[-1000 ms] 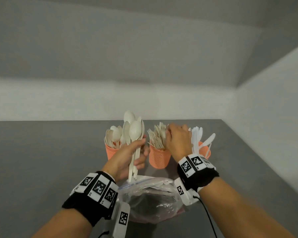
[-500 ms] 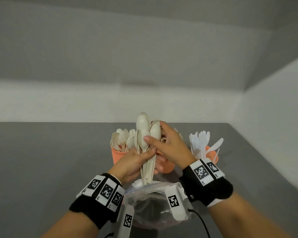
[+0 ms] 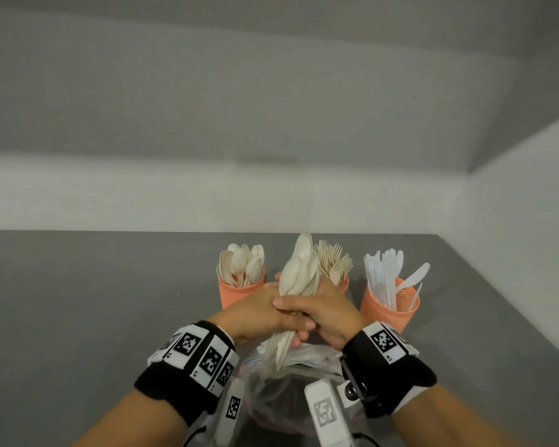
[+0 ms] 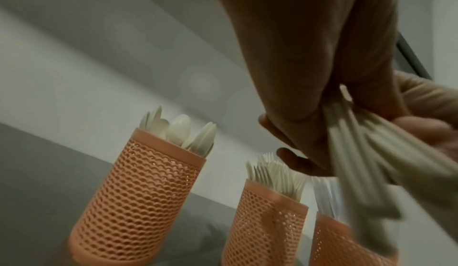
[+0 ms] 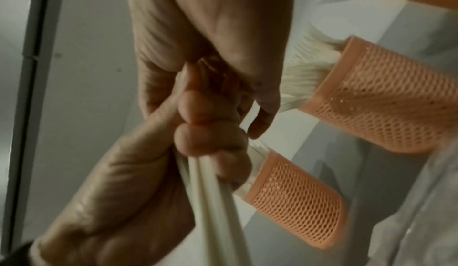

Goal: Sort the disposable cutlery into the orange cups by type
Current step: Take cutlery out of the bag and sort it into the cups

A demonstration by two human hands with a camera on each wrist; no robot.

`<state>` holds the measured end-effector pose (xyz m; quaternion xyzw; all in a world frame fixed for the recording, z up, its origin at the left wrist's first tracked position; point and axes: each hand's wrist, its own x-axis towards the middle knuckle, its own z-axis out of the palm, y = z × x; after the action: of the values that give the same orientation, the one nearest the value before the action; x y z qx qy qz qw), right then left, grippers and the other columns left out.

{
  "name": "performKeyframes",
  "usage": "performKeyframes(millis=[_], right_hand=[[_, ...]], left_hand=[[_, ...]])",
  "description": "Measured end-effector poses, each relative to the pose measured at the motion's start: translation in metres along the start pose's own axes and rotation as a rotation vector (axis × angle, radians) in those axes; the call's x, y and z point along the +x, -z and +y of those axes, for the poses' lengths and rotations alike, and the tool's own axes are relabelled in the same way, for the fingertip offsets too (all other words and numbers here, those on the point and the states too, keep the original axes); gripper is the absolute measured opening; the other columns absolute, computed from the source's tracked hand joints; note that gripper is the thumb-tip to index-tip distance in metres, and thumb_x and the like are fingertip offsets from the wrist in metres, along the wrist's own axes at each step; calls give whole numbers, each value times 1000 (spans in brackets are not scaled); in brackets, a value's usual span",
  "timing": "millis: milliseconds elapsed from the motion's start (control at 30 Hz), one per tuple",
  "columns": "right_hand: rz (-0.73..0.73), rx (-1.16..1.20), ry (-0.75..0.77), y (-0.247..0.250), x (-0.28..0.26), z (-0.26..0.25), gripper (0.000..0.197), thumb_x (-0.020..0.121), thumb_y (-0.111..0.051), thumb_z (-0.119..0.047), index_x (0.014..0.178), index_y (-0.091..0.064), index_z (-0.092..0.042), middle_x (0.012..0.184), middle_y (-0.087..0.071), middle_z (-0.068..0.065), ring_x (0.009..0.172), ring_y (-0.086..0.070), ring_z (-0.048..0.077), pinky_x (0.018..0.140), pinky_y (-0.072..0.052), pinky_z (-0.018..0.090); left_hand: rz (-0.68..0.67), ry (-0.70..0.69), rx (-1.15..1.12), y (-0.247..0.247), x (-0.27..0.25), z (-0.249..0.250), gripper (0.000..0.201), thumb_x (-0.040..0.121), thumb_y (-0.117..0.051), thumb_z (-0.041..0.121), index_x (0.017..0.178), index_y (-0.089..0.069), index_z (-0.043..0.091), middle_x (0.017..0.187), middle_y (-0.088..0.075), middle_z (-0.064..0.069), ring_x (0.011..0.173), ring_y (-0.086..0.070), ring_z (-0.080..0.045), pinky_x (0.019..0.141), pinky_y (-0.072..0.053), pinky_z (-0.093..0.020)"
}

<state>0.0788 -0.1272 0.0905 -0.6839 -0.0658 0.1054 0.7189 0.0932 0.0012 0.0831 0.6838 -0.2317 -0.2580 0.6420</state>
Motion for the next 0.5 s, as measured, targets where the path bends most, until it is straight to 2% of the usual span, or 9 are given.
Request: performKeyframes(millis=[33, 67, 133, 167, 233, 300, 367, 433, 500], right_hand=[[6, 12, -3, -2, 1, -1, 12, 71, -74, -9, 79, -72, -17, 96, -67, 30, 74, -64, 51, 57, -55, 44], [6, 38, 2, -3, 2, -2, 11, 73, -72, -7, 76, -73, -17, 97, -69, 27, 85, -66, 47, 67, -55, 49], [-8, 128, 26, -5, 6, -8, 20, 79, -66, -1, 71, -74, -18, 96, -71, 21, 91, -69, 31, 82, -54, 47], [-4, 197, 45, -5, 9, -11, 21, 80, -64, 0, 70, -73, -16, 91, -71, 18, 89, -69, 27, 84, -54, 46], [53, 308, 115, -1, 20, -18, 16, 82, -60, 1, 75, -67, -12, 75, -71, 10, 79, -68, 22, 83, -53, 40], [169, 350, 177, 4, 36, -23, 10, 86, -58, -2, 86, -59, -12, 69, -68, 4, 78, -64, 19, 90, -47, 37], [295, 338, 256, 6, 55, -27, 9, 88, -58, -4, 90, -56, -13, 70, -67, 0, 85, -61, 20, 97, -41, 41], [399, 213, 346, 1, 75, -31, 11, 87, -60, -6, 84, -59, -17, 74, -67, -2, 89, -62, 22, 95, -45, 37], [420, 48, 370, -8, 91, -29, 10, 85, -63, -7, 87, -59, -16, 80, -65, -3, 85, -63, 17, 85, -49, 26]], left_hand=[[-28, 14, -28, 2, -1, -1, 22, 80, -65, -6, 99, -60, 6, 68, -65, -11, 60, -65, -17, 63, -56, -26], [-60, 31, -38, 6, -2, 0, 26, 80, -65, -6, 103, -59, 5, 73, -67, -12, 67, -67, -20, 70, -58, -29], [-91, 56, 26, 17, -8, 0, 25, 80, -67, 1, 105, -61, 3, 88, -71, -10, 86, -69, -22, 88, -54, -31], [-70, 56, 59, 25, -11, 0, 32, 77, -71, 9, 107, -62, 4, 98, -71, -9, 96, -67, -21, 92, -51, -30], [117, 4, 51, 47, -16, 0, 44, 68, -76, 20, 109, -64, 11, 105, -71, -4, 99, -66, -15, 89, -50, -23], [477, -111, -62, 77, -21, -4, 43, 63, -77, 20, 105, -65, 16, 95, -71, 1, 90, -65, -12, 80, -50, -21], [748, -132, -54, 103, -21, -10, 70, 53, -85, 29, 116, -55, 18, 100, -60, 3, 92, -57, -12, 75, -46, -20], [777, -35, 139, 114, -14, -19, 109, 41, -81, 47, 136, -33, 24, 118, -46, 5, 104, -48, -14, 81, -43, -23], [676, 41, 280, 112, -2, -26, 130, 37, -83, 47, 145, -14, 28, 133, -34, 4, 117, -39, -15, 94, -41, -32]])
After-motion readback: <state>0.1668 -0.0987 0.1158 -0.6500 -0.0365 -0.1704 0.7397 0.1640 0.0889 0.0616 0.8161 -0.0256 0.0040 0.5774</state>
